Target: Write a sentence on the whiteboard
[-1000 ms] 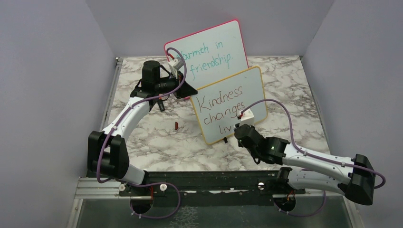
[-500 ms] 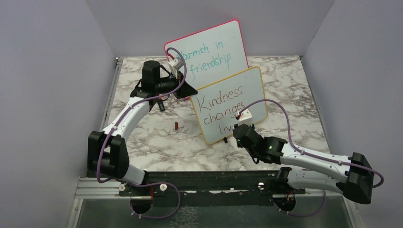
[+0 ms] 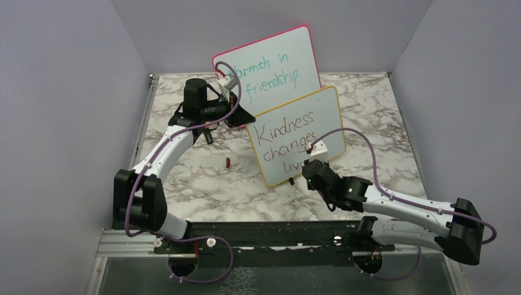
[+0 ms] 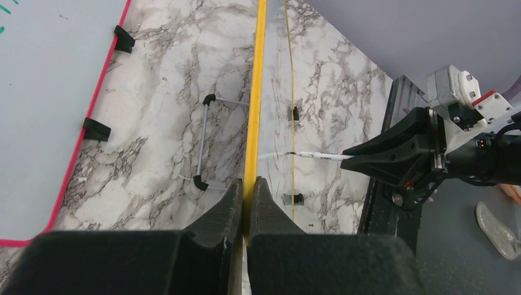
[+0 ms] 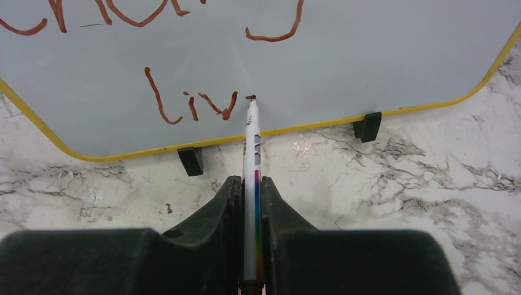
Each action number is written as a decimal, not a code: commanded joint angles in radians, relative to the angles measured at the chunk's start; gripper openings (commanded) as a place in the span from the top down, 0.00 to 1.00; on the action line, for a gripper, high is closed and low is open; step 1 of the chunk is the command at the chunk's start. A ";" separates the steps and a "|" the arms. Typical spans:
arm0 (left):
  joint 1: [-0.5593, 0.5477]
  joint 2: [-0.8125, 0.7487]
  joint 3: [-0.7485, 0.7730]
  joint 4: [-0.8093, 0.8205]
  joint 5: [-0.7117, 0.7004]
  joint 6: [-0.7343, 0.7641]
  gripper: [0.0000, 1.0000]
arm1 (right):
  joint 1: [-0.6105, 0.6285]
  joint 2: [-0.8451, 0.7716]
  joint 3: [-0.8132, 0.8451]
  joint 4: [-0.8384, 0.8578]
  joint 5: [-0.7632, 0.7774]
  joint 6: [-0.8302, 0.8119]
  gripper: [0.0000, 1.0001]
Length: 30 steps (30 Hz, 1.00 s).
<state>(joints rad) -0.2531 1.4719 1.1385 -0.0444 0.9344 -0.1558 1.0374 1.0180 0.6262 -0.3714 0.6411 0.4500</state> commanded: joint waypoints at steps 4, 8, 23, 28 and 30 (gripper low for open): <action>-0.031 0.038 -0.011 -0.094 -0.032 0.038 1.00 | -0.016 -0.021 -0.006 -0.023 0.063 0.030 0.99; -0.032 0.039 -0.011 -0.094 -0.031 0.038 1.00 | -0.016 -0.036 -0.011 0.001 0.071 0.019 0.99; -0.031 0.039 -0.010 -0.095 -0.031 0.038 1.00 | -0.017 -0.017 -0.005 0.050 0.028 -0.020 0.99; -0.032 0.040 -0.010 -0.094 -0.030 0.038 1.00 | -0.017 -0.022 0.001 0.033 0.021 -0.010 0.99; -0.032 0.041 -0.010 -0.095 -0.031 0.036 1.00 | -0.017 -0.018 0.005 0.007 0.019 0.006 0.99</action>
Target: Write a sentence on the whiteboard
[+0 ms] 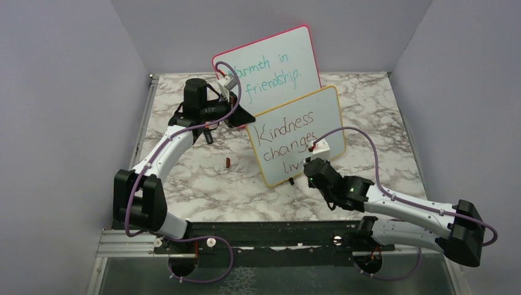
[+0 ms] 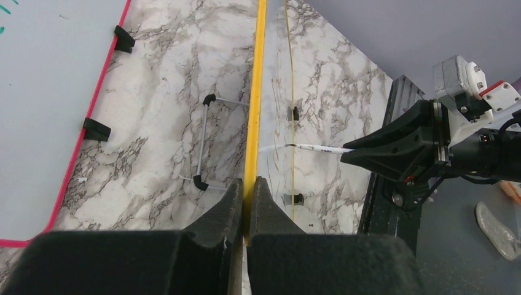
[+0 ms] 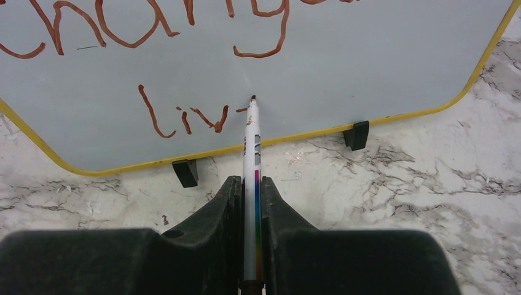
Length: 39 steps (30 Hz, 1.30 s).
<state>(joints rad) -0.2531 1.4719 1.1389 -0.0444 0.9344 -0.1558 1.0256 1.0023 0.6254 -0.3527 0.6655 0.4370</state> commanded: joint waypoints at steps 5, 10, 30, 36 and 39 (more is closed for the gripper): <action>-0.032 0.040 -0.008 -0.094 -0.031 0.036 1.00 | -0.005 -0.010 -0.009 -0.040 0.004 0.048 0.99; -0.032 0.042 -0.008 -0.094 -0.029 0.036 1.00 | -0.005 0.001 -0.009 -0.023 -0.010 0.048 0.99; -0.032 0.045 -0.008 -0.094 -0.027 0.035 1.00 | -0.012 0.027 -0.016 -0.027 -0.009 0.061 0.99; -0.032 0.044 -0.008 -0.094 -0.025 0.035 1.00 | -0.018 0.025 -0.015 -0.041 -0.006 0.069 0.99; -0.032 0.044 -0.008 -0.094 -0.027 0.034 1.00 | -0.019 0.026 -0.012 -0.049 -0.007 0.077 0.99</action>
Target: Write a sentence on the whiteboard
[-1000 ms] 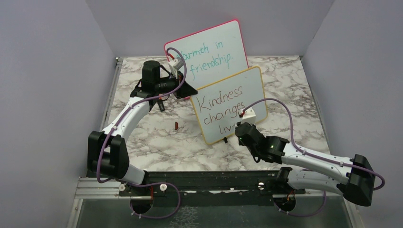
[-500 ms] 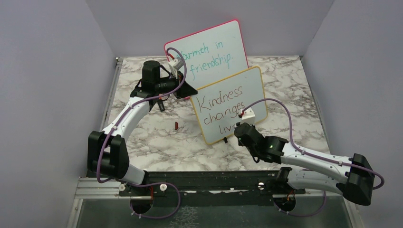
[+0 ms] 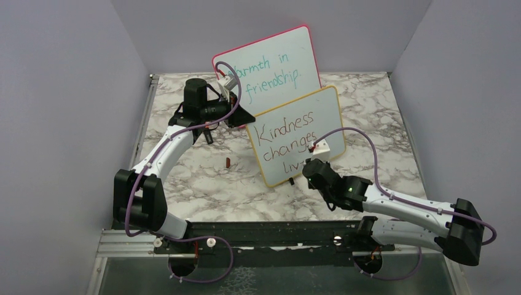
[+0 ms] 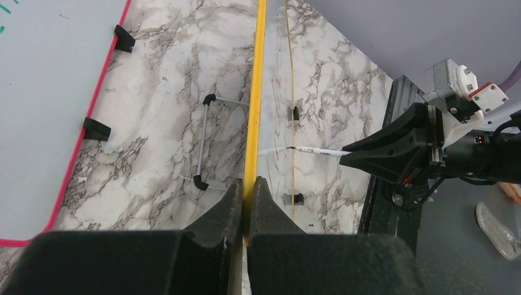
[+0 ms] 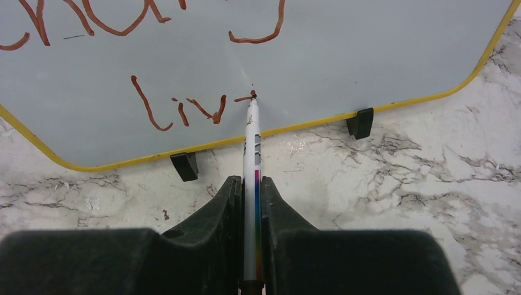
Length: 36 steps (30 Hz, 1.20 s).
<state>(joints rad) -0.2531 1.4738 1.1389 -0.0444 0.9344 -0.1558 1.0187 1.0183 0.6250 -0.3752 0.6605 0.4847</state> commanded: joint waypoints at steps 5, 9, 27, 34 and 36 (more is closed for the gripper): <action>-0.032 0.042 -0.008 -0.094 -0.028 0.035 1.00 | -0.014 0.006 -0.015 -0.021 -0.004 0.029 0.99; -0.032 0.042 -0.008 -0.094 -0.028 0.035 1.00 | -0.014 0.003 -0.017 -0.006 -0.006 0.017 0.99; -0.032 0.043 -0.005 -0.094 -0.025 0.034 1.00 | -0.014 -0.029 0.001 0.063 -0.014 -0.035 0.99; -0.032 0.045 -0.005 -0.094 -0.024 0.033 1.00 | -0.014 -0.035 0.003 0.073 -0.033 -0.050 0.99; -0.032 0.044 -0.005 -0.093 -0.025 0.033 1.00 | -0.014 -0.032 0.004 0.073 -0.040 -0.053 0.99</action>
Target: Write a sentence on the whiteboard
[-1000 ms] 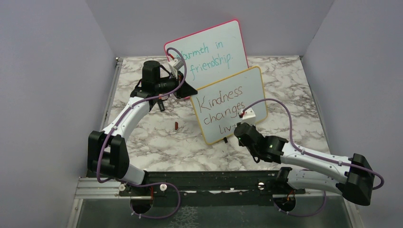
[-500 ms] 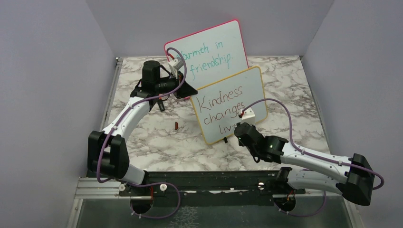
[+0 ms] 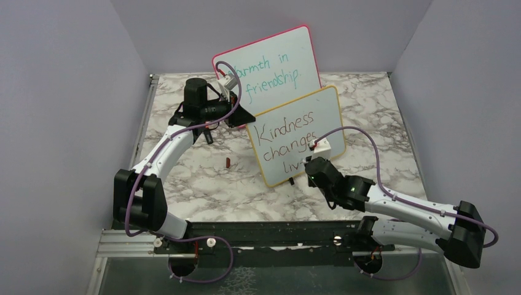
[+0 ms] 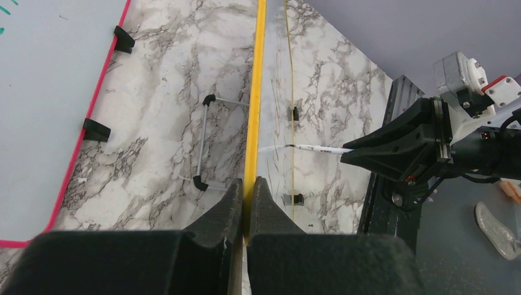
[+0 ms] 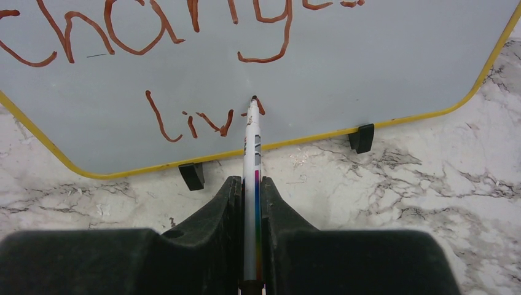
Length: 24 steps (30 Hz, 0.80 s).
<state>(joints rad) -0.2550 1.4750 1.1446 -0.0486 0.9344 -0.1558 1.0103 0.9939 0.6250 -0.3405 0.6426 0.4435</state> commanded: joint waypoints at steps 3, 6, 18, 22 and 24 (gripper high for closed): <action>-0.030 0.044 -0.009 -0.089 -0.024 0.032 1.00 | -0.006 0.002 0.005 0.039 -0.039 -0.015 0.99; -0.030 0.044 -0.009 -0.089 -0.024 0.033 1.00 | -0.006 0.016 0.005 0.039 -0.058 -0.017 0.99; -0.030 0.043 -0.009 -0.090 -0.025 0.033 1.00 | -0.006 0.030 0.001 0.018 -0.122 -0.006 0.99; -0.030 0.042 -0.011 -0.090 -0.025 0.033 1.00 | -0.006 0.033 0.001 -0.005 -0.119 0.005 0.99; -0.030 0.042 -0.010 -0.089 -0.025 0.033 1.00 | -0.006 0.037 0.001 -0.018 -0.117 0.015 0.99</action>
<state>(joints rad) -0.2550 1.4784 1.1484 -0.0509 0.9344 -0.1558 1.0077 1.0077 0.6250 -0.3481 0.5774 0.4290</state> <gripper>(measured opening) 0.021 0.172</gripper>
